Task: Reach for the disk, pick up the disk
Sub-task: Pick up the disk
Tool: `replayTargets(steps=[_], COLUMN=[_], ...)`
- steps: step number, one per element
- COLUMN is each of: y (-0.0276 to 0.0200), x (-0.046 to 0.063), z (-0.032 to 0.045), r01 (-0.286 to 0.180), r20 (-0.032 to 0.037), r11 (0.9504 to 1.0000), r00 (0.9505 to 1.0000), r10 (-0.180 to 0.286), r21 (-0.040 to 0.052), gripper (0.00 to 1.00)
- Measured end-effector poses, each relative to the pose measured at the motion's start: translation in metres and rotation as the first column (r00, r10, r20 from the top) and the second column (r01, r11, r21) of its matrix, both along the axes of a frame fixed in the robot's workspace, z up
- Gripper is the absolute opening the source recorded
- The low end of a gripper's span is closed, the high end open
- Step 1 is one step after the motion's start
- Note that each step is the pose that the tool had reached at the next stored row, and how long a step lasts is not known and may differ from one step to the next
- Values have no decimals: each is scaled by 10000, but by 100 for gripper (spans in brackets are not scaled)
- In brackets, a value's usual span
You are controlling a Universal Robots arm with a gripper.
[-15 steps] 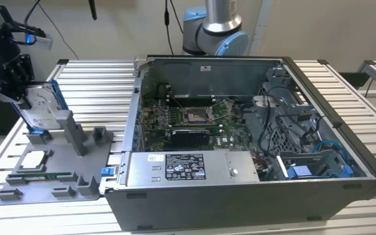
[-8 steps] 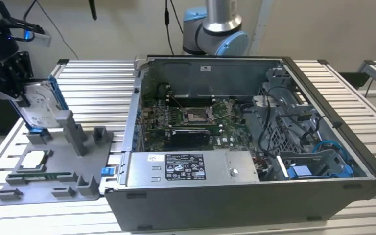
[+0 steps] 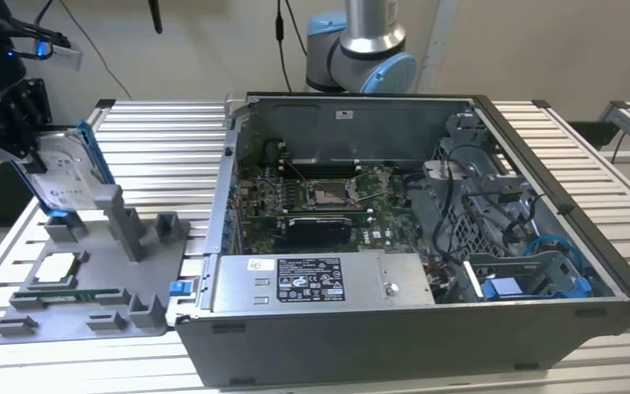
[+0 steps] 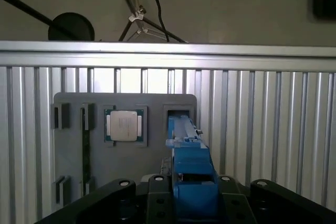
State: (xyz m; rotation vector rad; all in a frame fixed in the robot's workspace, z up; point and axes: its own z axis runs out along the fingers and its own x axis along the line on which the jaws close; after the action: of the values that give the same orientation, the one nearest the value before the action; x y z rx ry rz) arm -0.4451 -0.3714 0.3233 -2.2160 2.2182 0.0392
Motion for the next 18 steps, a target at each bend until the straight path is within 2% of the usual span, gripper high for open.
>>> replayTargets(steps=[18], y=[1], x=[0], z=[253], r01=[1], r20=[1], r11=[10000], r00=[10000], r10=[-1], r21=[1], gripper=[0])
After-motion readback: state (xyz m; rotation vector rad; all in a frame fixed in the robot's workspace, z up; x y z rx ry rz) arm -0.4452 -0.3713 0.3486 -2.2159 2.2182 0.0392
